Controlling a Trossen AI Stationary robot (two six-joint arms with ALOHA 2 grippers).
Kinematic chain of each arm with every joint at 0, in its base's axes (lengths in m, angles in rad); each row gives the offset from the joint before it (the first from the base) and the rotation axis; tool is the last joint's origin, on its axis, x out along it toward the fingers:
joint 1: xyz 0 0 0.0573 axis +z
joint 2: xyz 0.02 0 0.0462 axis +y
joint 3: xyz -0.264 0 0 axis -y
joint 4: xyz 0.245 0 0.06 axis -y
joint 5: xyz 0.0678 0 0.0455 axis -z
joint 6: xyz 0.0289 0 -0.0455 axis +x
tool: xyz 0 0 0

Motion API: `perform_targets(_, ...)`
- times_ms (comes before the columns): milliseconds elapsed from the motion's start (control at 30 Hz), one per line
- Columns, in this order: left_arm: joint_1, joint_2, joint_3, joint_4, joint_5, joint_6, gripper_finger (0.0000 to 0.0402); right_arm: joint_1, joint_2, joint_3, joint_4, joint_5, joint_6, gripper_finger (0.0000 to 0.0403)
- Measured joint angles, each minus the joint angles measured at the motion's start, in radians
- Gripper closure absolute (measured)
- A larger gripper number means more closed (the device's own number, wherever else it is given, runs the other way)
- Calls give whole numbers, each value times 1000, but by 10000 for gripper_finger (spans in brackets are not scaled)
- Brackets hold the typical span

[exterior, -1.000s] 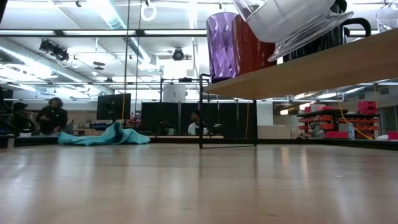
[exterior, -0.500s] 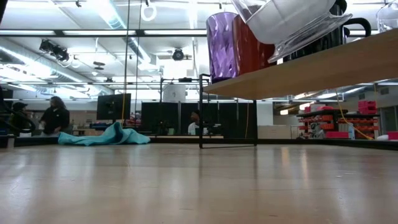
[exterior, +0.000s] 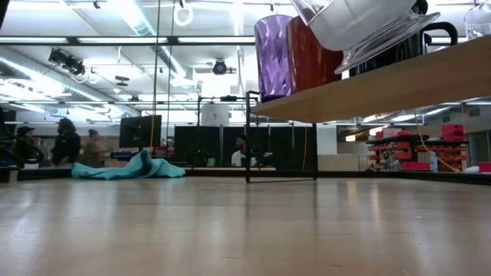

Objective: Stack small to large cups/mugs on shelf
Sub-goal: Put the transparent mug on the shelf aligned with the other transparent mug

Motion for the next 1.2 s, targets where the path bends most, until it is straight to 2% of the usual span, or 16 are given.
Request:
perform_targets(233,0,0,0,18,-1,8,388,0,0,-6,2,0,-1,275)
perform_targets(700,2,0,0,23,-18,6,381,0,0,-6,3,-1,-11,373)
perform_targets(967,2,0,0,18,-23,-1,367,0,0,-6,2,-11,-7,374)
perform_targets(1067,1,0,-1,24,-54,-30,362,0,0,-6,1,-15,-7,374)
perform_targets(1200,1,-5,-1,32,-78,-56,318,1,-15,-6,-22,-43,2,374)
